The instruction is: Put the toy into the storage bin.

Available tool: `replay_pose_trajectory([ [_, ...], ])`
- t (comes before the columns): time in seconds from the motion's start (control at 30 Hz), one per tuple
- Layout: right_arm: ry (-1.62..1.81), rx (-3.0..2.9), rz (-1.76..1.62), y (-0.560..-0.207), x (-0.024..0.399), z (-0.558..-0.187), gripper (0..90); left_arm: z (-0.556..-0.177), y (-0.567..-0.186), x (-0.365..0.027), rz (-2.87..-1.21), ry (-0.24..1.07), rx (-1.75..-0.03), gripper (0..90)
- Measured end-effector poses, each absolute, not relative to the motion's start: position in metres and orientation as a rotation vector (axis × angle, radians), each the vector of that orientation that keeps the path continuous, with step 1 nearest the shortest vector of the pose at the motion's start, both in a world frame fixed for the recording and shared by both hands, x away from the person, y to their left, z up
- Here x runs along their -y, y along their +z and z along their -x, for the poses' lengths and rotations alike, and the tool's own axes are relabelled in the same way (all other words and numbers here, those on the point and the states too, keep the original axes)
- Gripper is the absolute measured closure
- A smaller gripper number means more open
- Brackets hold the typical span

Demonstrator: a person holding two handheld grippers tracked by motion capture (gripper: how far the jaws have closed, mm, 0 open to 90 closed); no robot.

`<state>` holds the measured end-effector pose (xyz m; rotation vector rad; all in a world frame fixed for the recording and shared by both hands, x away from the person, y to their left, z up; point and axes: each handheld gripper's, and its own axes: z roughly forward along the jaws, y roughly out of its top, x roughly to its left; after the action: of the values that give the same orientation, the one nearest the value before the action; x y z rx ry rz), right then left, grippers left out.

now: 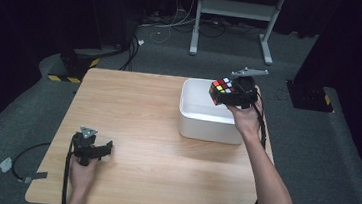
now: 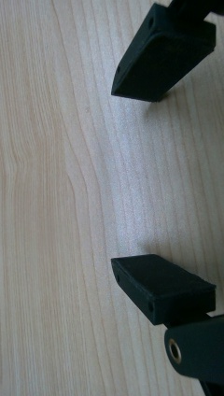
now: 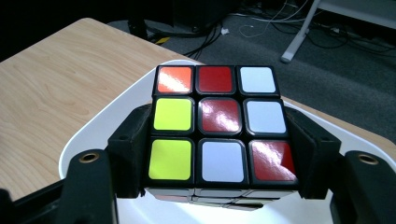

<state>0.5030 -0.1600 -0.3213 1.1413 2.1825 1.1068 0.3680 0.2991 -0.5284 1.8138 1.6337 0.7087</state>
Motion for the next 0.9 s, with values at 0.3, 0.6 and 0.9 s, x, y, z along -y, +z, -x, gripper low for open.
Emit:
replay_pose_trajectory([
  [0.3,1.095,-2.16,-1.211,-0.324,0.161,-0.521,33.6,-0.368,-0.528,-0.299,-1.814,0.708,-1.634,15.1],
  [0.6,1.057,-2.15,-1.244,-0.325,0.157,-0.536,33.6,-0.368,-0.528,-0.299,-1.814,0.708,-1.634,15.1],
  [0.9,1.03,-2.129,-1.265,-0.324,0.152,-0.548,33.6,-0.368,-0.528,-0.299,-1.814,0.709,-1.633,15.1],
])
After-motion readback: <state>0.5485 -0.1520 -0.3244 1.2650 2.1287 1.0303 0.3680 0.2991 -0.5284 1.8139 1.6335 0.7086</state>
